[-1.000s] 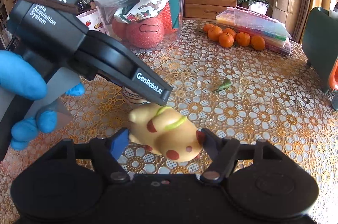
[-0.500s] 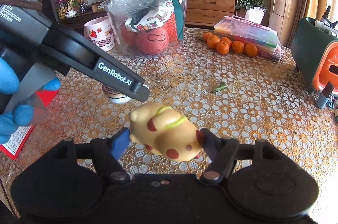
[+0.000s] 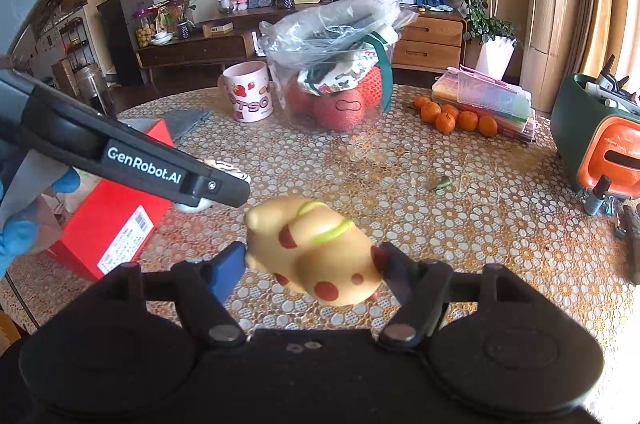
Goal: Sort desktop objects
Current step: 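Carry the plush doll and yellow toy with both tools over the red shoebox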
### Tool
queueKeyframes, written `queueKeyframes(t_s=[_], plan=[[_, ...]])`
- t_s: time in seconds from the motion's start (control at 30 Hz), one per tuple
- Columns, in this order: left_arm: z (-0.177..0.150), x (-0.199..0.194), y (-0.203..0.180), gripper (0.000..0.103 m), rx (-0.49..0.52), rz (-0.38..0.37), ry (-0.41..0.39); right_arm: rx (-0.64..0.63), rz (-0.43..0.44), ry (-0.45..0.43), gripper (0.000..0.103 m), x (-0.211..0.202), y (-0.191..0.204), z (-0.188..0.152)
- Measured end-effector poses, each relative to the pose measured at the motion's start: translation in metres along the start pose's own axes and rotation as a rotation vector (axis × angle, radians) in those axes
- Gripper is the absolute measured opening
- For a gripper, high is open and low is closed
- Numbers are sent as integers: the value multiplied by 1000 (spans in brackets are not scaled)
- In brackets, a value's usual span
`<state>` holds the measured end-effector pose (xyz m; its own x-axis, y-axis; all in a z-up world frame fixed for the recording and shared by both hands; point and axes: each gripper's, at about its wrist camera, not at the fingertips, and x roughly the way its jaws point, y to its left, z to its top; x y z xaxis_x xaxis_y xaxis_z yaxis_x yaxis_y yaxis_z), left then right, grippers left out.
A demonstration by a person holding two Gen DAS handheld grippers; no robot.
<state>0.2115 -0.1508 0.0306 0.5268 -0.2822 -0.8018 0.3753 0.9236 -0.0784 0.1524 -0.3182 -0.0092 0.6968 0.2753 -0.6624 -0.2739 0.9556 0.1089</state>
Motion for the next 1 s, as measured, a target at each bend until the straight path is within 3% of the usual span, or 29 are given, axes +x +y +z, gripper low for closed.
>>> queueKeyframes(t_s=[0.47,1.0], plan=[[-58,-86,67,49,-79,80,-48,-116,82,-15,72,-38,100,16],[-105,-128,180,49,-181,169,-63,-253,163,-5,72,-1,222,40]])
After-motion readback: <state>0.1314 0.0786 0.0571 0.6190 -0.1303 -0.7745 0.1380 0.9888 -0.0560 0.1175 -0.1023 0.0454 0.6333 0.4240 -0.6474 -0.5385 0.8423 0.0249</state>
